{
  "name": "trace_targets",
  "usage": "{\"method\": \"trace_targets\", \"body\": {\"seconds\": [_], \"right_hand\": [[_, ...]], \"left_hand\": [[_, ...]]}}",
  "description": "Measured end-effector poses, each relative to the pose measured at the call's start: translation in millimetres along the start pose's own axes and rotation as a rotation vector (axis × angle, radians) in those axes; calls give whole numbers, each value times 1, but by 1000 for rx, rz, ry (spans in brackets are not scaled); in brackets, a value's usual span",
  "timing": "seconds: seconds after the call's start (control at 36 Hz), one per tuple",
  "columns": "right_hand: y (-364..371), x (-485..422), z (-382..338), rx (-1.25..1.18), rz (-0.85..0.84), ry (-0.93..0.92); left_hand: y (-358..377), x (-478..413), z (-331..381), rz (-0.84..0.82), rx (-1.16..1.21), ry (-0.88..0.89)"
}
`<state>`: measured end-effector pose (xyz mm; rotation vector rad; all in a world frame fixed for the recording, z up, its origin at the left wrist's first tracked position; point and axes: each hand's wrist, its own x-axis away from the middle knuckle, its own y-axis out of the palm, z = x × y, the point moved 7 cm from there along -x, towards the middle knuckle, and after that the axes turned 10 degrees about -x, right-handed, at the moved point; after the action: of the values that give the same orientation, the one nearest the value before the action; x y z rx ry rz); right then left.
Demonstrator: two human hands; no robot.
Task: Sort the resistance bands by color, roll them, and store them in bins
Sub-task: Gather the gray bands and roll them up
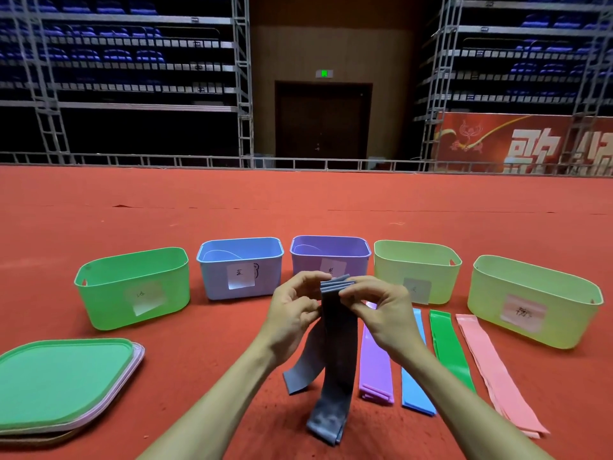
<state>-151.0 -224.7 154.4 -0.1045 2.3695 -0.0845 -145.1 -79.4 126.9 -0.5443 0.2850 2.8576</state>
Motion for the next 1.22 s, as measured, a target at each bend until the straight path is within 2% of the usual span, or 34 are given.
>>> {"method": "trace_targets", "body": {"seconds": [0.08, 0.22, 0.42, 0.81, 0.94, 1.11, 1.22], "right_hand": [[1, 1, 0, -1, 7, -17], [3, 1, 0, 11, 27, -40], [5, 0, -1, 8, 58, -58], [4, 2, 10, -66, 60, 11], [9, 4, 14, -216, 3, 52], [12, 1, 10, -91, -88, -4], [11, -3, 12, -29, -120, 39]], "left_hand": [[-1, 1, 2, 15, -13, 48], [-5, 2, 8, 98, -207, 137], [-10, 1, 10, 154, -257, 136], [-12, -2, 11, 149, -332, 129], [-15, -6, 11, 191, -314, 112], [-18, -8, 9, 200, -248, 76], [-19, -9, 8, 197, -282, 99]]}}
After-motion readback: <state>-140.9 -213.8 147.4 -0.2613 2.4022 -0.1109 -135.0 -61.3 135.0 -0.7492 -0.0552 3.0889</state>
